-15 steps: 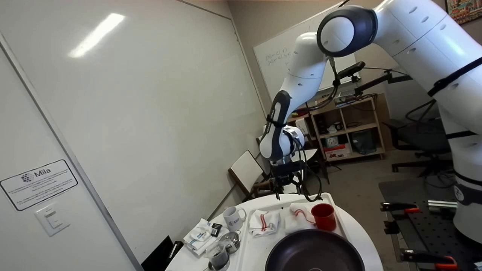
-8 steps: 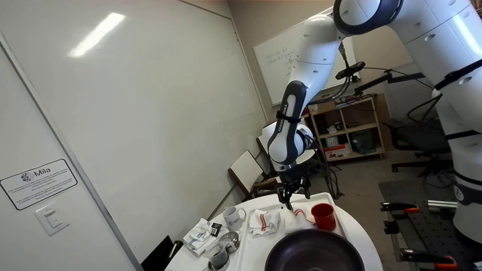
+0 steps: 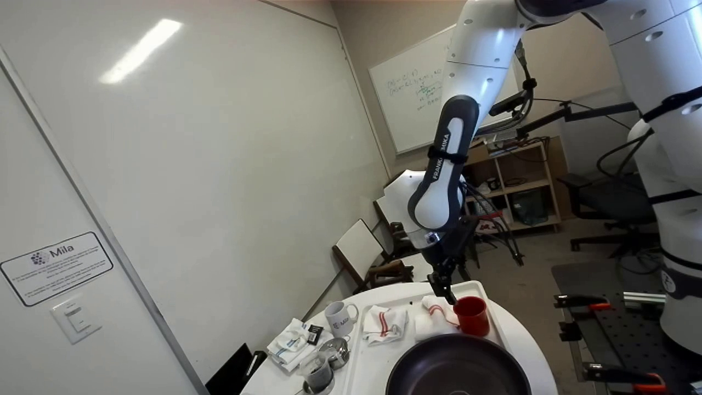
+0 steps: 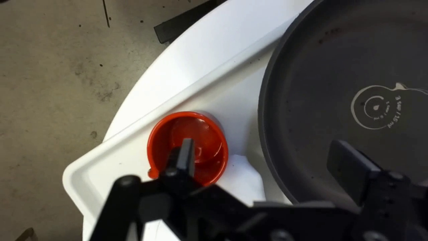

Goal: Use the towel next to the red mug to wipe the black pan

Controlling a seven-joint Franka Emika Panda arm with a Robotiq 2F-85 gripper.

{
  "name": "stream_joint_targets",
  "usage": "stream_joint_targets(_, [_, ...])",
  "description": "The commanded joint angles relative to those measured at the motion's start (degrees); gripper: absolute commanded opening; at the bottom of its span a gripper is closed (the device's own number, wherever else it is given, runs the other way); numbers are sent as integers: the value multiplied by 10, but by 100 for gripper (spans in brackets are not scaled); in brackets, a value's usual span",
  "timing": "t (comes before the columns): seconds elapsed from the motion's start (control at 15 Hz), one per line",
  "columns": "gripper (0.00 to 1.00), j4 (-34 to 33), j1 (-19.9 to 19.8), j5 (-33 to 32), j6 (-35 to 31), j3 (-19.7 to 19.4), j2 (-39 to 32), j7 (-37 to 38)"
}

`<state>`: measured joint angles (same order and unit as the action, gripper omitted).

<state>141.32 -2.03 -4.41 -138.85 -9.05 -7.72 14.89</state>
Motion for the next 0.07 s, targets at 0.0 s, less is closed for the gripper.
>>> stream_joint_targets(0.0, [100,1,-8,-4,2,8,3,-2])
